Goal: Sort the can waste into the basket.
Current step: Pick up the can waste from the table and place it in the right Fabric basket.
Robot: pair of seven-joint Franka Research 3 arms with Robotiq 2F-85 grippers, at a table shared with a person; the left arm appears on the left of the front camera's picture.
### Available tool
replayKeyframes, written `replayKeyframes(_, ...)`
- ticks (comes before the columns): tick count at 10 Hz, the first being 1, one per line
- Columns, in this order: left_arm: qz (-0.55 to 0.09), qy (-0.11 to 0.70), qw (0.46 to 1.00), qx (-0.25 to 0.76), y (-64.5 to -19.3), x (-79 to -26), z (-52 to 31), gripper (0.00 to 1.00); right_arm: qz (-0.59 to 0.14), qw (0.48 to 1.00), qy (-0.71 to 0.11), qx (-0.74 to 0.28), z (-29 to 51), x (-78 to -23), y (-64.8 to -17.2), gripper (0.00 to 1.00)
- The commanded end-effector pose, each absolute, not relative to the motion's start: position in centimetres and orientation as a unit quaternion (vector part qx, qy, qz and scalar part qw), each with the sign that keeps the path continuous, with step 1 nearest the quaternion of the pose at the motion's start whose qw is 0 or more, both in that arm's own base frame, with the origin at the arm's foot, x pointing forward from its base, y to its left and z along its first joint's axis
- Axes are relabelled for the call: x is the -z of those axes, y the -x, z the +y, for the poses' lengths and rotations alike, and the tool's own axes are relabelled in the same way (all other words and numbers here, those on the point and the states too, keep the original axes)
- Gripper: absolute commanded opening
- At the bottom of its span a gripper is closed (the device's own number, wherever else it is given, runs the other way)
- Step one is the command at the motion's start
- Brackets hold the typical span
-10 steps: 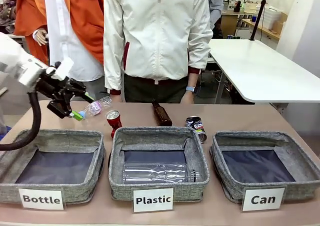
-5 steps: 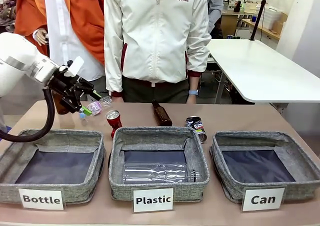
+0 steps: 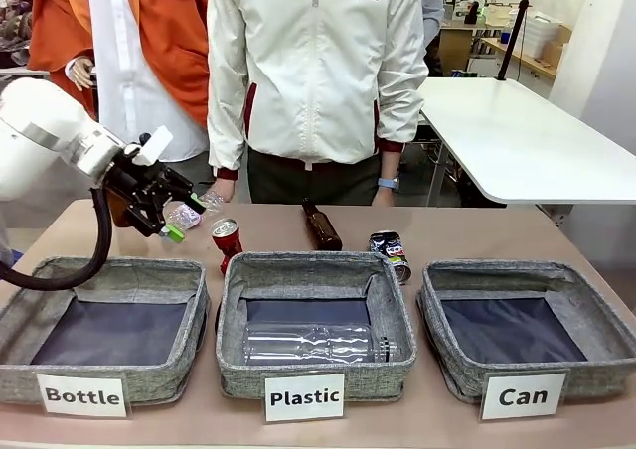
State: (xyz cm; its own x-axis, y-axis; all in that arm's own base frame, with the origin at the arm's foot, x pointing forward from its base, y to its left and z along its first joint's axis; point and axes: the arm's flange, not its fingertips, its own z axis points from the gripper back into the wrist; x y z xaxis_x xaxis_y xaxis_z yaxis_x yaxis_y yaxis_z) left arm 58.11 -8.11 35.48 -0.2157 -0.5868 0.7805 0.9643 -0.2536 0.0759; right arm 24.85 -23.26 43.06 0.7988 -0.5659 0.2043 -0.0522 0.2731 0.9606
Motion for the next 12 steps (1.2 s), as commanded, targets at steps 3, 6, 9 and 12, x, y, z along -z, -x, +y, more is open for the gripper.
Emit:
replayKeyframes(3, -0.311, 0.361, 0.511, 0.715, -57.5, -37.0, -5.9, 1.0, -0.283, 0.744, -0.583, 0.161, -23.4, -43.2, -25.1, 1.0)
replayKeyframes(6, -0.402, 0.318, 0.479, 0.712, -44.2, -42.9, 3.7, 1.0, -0.283, 0.744, -0.583, 0.161, -23.4, -43.2, -25.1, 1.0)
replayKeyframes(9, -0.484, 0.267, 0.552, 0.625, -37.6, -45.8, 12.7, 1.0, -0.283, 0.744, -0.583, 0.161, -23.4, -43.2, -25.1, 1.0)
replayKeyframes(12, -0.516, 0.294, 0.594, 0.542, -35.4, -46.1, 20.9, 1.0, -0.283, 0.744, -0.583, 0.161, -23.4, -43.2, -25.1, 1.0)
